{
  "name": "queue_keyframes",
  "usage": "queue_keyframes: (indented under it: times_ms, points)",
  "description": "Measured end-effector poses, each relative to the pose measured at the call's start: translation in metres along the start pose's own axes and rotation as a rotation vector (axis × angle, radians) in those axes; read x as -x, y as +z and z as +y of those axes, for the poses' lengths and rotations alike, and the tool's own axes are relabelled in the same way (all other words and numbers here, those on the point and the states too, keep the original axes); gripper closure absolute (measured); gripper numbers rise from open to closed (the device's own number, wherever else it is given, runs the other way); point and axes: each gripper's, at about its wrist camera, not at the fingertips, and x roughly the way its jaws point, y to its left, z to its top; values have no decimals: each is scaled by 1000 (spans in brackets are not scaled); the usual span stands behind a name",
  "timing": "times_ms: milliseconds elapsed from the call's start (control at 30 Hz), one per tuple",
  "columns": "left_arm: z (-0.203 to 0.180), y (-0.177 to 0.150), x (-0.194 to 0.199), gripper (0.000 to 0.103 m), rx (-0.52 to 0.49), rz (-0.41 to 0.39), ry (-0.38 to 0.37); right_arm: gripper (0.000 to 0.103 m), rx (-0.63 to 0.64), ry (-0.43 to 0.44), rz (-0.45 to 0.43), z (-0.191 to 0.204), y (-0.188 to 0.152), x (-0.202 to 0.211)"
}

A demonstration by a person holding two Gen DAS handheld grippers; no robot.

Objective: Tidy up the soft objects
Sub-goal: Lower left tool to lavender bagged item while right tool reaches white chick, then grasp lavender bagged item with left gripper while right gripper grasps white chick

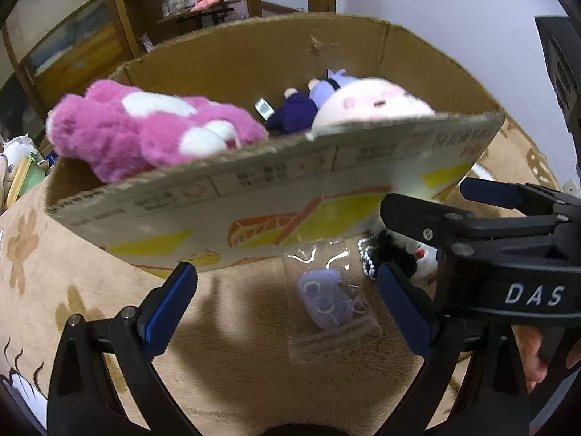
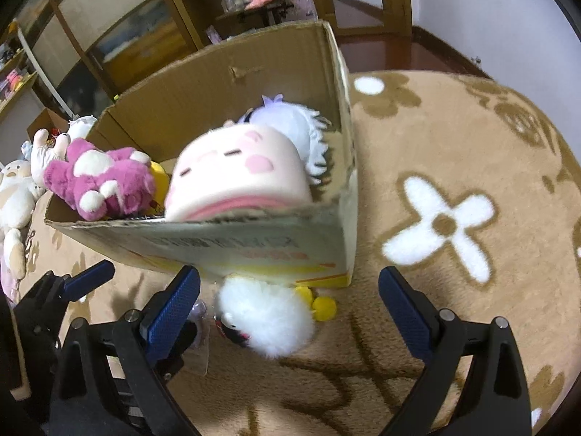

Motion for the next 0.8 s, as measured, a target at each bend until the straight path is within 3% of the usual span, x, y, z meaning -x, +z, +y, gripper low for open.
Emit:
queue_keyframes:
  times_ms: [433,800]
  points:
    - [-5,-7,-28,5,-3,79,0,0,-33,-9,56,-6,-2,-19]
    - [-4,-8,-35,5,20,80,-4,0,10,-32,95,1,2,-29]
